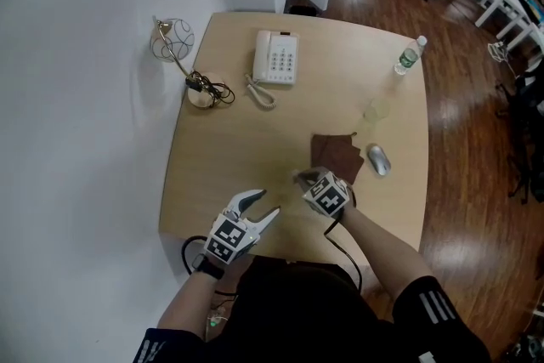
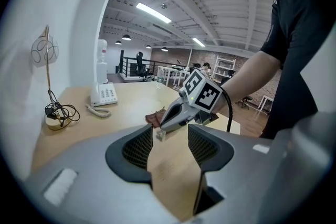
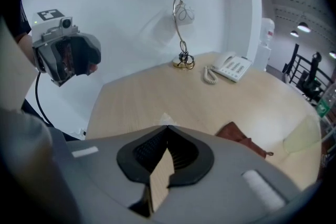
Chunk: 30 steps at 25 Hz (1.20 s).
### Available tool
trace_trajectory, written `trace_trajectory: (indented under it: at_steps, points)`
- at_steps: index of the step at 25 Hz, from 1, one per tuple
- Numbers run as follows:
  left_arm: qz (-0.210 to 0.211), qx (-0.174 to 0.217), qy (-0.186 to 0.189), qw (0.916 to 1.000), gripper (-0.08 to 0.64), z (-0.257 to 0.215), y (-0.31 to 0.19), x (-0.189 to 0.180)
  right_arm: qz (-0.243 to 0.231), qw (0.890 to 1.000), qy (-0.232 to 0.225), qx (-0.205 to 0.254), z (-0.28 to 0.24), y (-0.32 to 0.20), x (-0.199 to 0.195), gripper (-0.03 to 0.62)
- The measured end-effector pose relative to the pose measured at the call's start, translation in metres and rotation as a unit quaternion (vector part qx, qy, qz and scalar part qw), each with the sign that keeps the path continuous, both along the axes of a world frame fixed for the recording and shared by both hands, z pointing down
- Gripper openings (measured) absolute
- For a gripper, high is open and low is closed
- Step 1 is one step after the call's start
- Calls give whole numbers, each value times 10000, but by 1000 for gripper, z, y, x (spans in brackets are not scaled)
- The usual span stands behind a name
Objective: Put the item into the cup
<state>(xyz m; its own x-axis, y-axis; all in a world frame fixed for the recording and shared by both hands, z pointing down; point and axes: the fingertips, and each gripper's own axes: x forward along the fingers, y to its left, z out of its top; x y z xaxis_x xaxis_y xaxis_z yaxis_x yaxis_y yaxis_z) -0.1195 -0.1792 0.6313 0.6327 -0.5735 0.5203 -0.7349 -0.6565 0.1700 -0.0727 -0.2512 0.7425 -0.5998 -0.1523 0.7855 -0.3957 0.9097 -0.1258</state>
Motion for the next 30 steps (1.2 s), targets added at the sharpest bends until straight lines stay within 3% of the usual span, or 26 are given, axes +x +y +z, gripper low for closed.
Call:
trace_trajectory:
  at_steps: [7, 15, 22, 30]
  points:
    - [252, 124, 55, 9996, 206, -7, -19, 31, 525, 9967, -179, 592, -51, -74, 53, 9]
    - [556, 247, 79, 9981, 206, -15, -45, 69, 1443, 9836, -59, 1085, -88, -175, 152, 9]
    - [676, 226, 17, 9975, 206, -15, -54, 88, 1968, 9719, 371, 1239, -77, -239, 220, 9]
    - [635, 58, -135, 9979, 206, -7, -51, 92, 2031, 9710, 783, 985, -39, -269, 244, 9]
